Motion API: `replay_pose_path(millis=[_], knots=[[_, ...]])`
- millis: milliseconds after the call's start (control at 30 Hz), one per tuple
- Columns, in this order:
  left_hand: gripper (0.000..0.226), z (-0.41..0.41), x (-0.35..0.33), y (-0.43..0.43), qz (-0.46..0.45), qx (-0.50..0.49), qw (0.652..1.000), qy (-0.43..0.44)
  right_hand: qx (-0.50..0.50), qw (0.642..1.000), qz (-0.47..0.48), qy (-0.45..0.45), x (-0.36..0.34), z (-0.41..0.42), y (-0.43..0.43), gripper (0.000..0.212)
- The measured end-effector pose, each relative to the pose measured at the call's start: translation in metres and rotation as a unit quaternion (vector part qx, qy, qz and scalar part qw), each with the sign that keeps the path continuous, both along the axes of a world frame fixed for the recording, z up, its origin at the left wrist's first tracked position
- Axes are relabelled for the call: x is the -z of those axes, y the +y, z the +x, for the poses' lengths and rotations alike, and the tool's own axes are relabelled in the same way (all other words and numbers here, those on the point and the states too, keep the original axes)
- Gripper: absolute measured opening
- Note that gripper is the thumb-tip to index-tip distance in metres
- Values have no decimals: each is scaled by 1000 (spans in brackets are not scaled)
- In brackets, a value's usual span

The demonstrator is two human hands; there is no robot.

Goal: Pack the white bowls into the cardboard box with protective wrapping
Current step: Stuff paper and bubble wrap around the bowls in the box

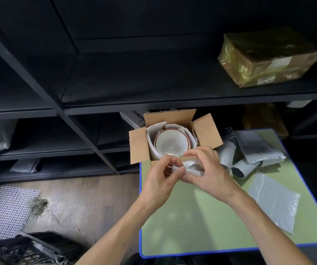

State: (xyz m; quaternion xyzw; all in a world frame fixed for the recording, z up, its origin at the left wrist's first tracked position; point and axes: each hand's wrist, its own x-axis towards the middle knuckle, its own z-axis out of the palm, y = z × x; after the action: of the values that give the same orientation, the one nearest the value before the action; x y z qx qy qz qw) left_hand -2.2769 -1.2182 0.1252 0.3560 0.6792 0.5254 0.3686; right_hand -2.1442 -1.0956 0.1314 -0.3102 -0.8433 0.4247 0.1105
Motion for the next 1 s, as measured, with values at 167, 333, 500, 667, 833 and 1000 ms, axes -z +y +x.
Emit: replay_pose_path(millis=[167, 333, 500, 667, 833, 1000], knots=[[11, -7, 4, 0, -3, -28, 1000, 5, -9, 995, -88, -36, -2, 1, 3, 36], [13, -14, 2, 4, -11, -4, 1000, 1, 48, 995, -91, -3, -6, -5, 6, 20], [17, -22, 6, 8, -24, 4, 1000, 14, 11, 998, -58, -33, -8, -7, 13, 31], [15, -28, 9, 22, -27, -22, 997, 63, 1, 998, -21, -57, -12, -11, 22, 41], [16, -32, 9, 41, -48, -21, 994, 101, 53, 997, 23, -60, -16, -13, 35, 33], [15, -49, 17, 55, -57, -48, 973, 220, 113, 988, 64, -84, -21, -14, 56, 25]])
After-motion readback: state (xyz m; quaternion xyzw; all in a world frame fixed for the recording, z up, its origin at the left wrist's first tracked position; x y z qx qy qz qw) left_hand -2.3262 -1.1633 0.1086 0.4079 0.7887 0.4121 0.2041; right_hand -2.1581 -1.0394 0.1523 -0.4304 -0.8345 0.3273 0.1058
